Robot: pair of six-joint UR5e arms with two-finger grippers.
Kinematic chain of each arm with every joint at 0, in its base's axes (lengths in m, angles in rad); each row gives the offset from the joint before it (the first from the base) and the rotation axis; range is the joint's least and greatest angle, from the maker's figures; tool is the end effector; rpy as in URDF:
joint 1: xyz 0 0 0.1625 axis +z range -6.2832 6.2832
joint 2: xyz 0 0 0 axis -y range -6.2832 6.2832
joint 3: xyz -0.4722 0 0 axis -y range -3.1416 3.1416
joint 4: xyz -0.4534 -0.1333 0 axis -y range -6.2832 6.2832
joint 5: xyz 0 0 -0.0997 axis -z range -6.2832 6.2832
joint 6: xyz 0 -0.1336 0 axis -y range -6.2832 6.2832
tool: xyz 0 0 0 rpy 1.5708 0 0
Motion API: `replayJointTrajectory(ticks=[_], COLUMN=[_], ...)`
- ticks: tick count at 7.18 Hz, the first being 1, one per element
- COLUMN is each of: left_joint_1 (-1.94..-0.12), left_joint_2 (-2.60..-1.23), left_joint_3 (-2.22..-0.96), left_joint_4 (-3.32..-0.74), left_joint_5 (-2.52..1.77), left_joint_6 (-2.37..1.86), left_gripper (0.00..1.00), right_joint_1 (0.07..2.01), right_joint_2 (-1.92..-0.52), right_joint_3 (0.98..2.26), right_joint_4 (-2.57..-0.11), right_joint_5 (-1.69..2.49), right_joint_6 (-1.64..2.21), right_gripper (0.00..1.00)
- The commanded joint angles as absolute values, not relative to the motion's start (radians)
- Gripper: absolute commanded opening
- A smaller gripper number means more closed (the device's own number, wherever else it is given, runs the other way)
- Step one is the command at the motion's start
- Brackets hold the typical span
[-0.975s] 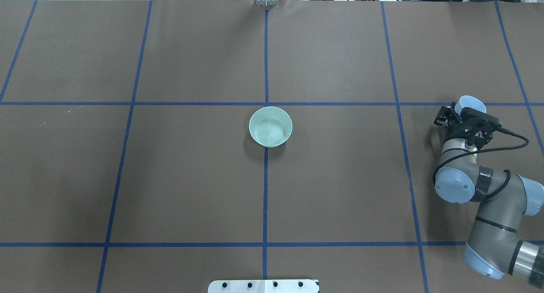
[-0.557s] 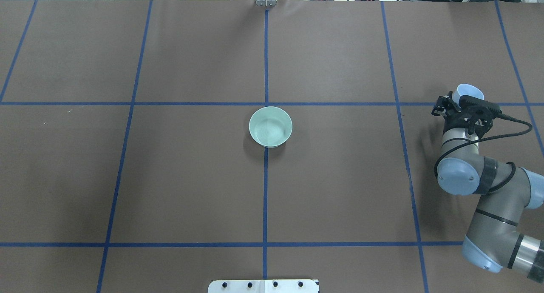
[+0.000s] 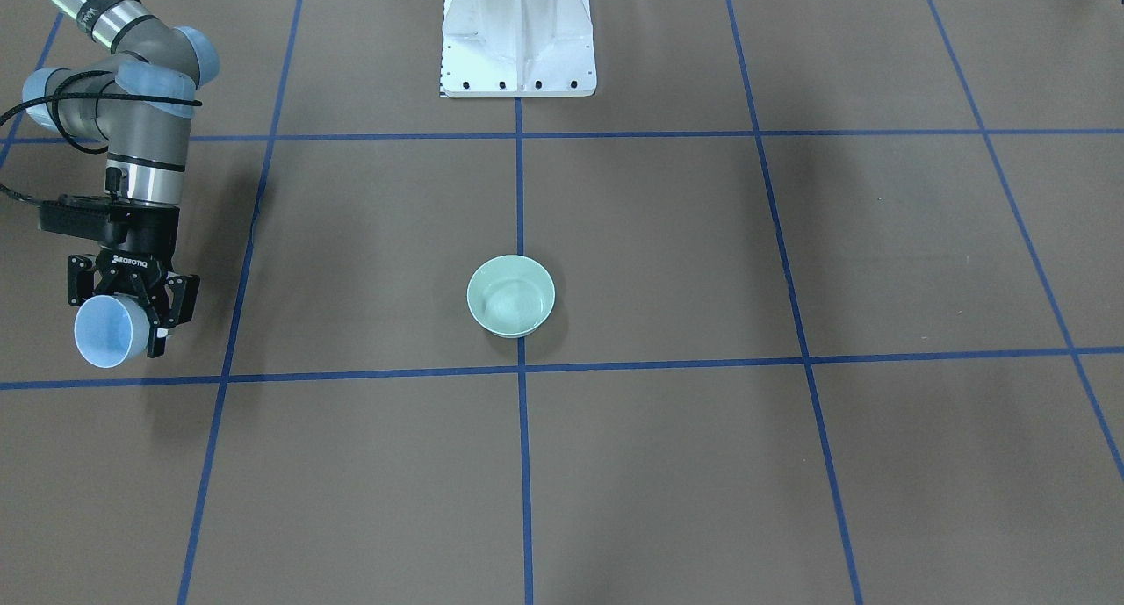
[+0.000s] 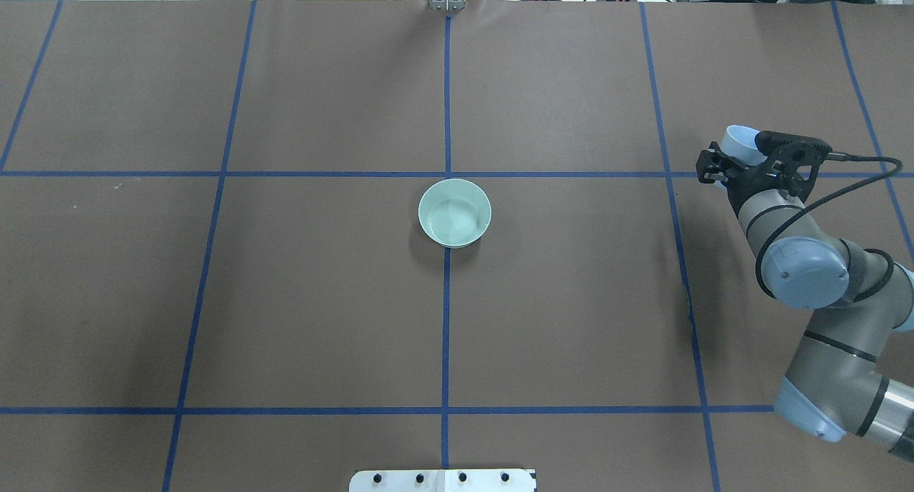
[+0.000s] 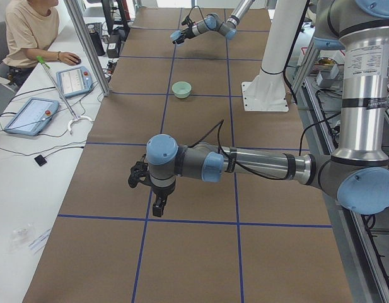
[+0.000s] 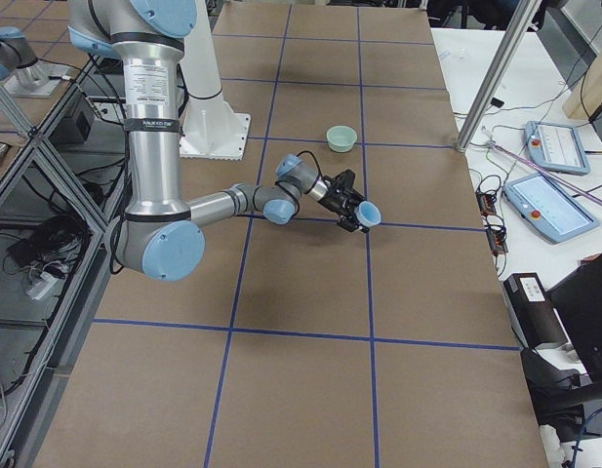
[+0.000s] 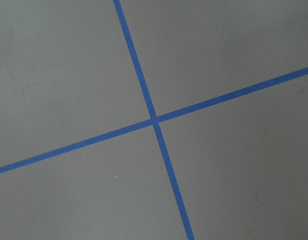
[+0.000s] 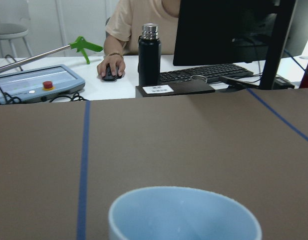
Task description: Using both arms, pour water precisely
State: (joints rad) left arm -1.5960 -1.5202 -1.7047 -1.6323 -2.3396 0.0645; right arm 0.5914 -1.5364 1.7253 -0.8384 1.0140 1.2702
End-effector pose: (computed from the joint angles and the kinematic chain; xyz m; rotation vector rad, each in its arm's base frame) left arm -0.0540 -0.5393 0.6770 0.1719 0.7607 0.0929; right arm -0.3945 -0.5106 0.5385 0.8610 -0.5919 0.5204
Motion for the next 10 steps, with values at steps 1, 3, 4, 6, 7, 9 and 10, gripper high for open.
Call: replayJointTrajectory(ticks=[1, 3, 4, 6, 7, 9, 10], left_joint_1=[-1.649, -1.647, -1.646, -1.643, -1.641, -1.641, -1.641], left_joint_2=[-1.497, -1.499, -1.499, -1.502, -1.503, -1.503, -1.503], left_joint_3=[-1.703, -1.701, -1.697, -1.694, -1.694, -1.692, -1.692], left_joint_4=[-1.628, -1.629, -1.631, -1.629, -1.628, -1.629, -1.629], left_joint_5=[-2.365, -2.367, -2.367, -2.367, -2.368, -2.367, -2.368], left_joint_6=[0.063, 0.063, 0.063, 0.063, 0.061, 0.057, 0.055], left_gripper=[1.0, 1.0, 1.0, 1.0, 1.0, 1.0, 1.0], right_joint_1=[0.603, 0.594, 0.563, 0.54, 0.522, 0.509, 0.494], right_joint_2=[-1.522, -1.477, -1.444, -1.37, -1.338, -1.245, -1.229], right_joint_3=[1.827, 1.842, 1.838, 1.836, 1.83, 1.749, 1.731], right_joint_4=[-0.812, -0.787, -0.763, -0.716, -0.727, -0.721, -0.727], right_joint_5=[1.184, 1.251, 1.273, 1.429, 1.457, 1.46, 1.476], right_joint_6=[1.15, 1.015, 0.956, 0.843, 0.736, 0.438, 0.427], right_gripper=[0.0, 0.0, 0.0, 0.0, 0.0, 0.0, 0.0])
